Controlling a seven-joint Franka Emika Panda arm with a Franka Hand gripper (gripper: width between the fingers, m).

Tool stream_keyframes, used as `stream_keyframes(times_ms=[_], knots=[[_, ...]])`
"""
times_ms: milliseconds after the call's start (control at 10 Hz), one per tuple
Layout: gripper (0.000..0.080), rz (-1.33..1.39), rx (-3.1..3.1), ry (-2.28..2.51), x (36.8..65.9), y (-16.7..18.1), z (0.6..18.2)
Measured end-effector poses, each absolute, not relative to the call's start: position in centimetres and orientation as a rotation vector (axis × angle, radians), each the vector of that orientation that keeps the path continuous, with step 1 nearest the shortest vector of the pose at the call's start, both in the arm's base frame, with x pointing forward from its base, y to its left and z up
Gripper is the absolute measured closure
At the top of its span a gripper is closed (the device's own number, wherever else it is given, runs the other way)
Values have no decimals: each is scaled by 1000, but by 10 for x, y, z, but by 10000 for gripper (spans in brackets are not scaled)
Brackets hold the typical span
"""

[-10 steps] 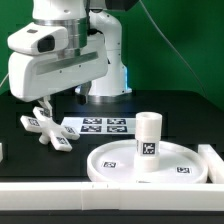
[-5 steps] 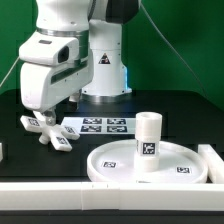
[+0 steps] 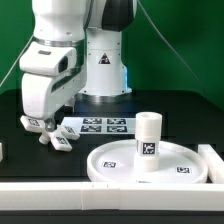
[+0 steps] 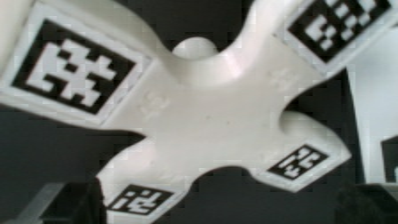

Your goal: Assemble round table

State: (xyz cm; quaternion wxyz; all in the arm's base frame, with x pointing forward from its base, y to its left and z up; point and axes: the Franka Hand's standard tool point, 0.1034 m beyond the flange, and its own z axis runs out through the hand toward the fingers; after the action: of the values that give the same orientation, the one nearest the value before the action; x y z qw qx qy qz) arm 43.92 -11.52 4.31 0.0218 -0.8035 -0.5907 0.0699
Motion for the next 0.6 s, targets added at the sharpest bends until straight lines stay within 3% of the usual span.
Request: stream_keyframes(times_ms=[600], knots=[[150, 218, -2457, -1870, 438, -119, 38]])
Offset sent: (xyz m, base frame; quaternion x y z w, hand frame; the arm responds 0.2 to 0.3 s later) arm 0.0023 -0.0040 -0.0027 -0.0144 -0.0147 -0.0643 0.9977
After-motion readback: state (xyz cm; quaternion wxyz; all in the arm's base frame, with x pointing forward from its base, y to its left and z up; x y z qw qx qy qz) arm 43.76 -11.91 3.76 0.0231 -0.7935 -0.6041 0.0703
